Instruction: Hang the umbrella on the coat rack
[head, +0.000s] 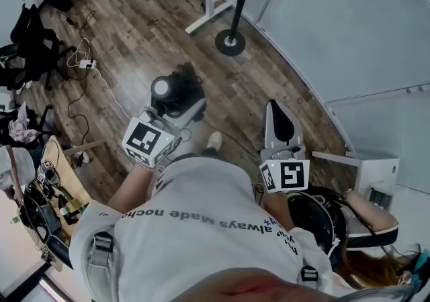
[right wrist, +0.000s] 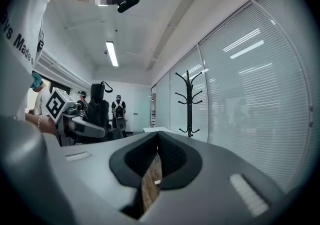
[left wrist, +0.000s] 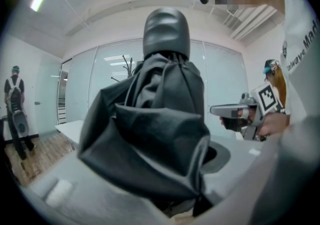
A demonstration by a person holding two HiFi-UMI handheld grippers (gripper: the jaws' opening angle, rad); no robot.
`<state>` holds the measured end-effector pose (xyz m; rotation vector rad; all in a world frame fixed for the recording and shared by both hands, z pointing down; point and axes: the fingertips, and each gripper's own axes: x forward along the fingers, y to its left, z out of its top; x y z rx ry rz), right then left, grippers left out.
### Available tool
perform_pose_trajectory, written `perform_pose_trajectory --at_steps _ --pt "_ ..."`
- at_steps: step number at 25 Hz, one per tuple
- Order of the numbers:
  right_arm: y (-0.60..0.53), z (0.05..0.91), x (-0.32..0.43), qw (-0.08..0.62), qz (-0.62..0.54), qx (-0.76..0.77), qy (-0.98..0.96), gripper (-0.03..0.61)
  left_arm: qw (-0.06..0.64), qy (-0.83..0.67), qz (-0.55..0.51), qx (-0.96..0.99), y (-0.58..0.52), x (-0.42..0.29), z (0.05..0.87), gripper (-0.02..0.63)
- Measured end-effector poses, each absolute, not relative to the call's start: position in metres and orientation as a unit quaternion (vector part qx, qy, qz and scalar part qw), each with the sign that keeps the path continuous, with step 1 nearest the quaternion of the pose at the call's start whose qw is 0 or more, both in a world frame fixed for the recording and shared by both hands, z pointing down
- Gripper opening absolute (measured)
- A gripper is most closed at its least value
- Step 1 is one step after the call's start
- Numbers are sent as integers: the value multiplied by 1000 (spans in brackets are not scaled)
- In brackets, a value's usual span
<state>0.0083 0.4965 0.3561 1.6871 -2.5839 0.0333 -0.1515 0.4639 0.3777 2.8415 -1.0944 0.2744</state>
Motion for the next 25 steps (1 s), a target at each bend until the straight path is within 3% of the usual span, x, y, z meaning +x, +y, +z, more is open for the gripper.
perform_pose_trajectory --at_steps 9,25 --pt "421 362 56 35 10 547 -837 2 46 -358 90 928 389 -108 384 278" --pt "234 362 36 38 6 549 -835 2 52 -350 74 932 199 -117 387 278"
